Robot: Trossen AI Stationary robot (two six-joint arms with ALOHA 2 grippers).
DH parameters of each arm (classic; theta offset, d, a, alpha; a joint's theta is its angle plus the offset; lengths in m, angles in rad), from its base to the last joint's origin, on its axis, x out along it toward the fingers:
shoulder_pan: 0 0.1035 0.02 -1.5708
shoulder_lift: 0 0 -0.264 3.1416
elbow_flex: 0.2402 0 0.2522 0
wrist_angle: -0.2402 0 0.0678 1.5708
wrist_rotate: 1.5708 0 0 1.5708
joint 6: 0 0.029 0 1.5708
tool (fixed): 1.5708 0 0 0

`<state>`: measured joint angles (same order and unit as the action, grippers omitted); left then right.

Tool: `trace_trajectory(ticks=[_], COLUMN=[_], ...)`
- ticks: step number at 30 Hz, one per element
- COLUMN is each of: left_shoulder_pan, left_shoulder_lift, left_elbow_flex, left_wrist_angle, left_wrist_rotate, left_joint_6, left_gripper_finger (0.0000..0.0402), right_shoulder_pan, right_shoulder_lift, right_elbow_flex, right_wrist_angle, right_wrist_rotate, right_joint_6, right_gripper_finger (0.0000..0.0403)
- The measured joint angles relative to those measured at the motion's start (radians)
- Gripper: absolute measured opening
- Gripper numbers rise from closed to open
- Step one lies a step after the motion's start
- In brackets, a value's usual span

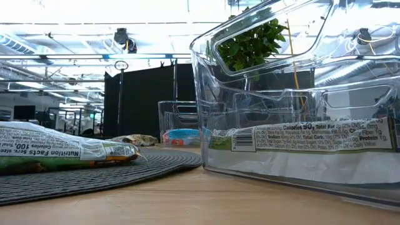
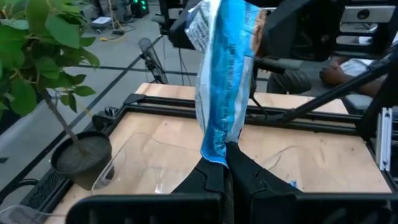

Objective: Pick and place Granola Bars by type
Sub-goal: Put the blue granola bar into the bottom transparent bin

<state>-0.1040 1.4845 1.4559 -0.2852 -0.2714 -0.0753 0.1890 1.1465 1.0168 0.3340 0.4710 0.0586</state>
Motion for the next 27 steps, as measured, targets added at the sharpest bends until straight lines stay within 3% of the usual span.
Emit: trace_trajectory(ticks=[13, 27], left_shoulder_pan=[0.000, -0.002], left_shoulder_lift=[0.000, 0.008], left_elbow_flex=[-0.001, -0.002], left_wrist_angle=[0.000, 0.002], left_wrist_rotate=[-0.071, -0.068], left_joint_6=[-0.032, -0.038], left_gripper_finger=[0.0000, 0.0000], right_shoulder_pan=[0.000, 0.002], right_shoulder_lift=[0.013, 0.014], right_elbow_flex=[0.007, 0.007], right_wrist_angle=[-0.002, 0.033], right_wrist_rotate=[-0.031, -0.060], right_joint_6=[0.057, 0.070], right_gripper_finger=[0.0222, 0.0221])
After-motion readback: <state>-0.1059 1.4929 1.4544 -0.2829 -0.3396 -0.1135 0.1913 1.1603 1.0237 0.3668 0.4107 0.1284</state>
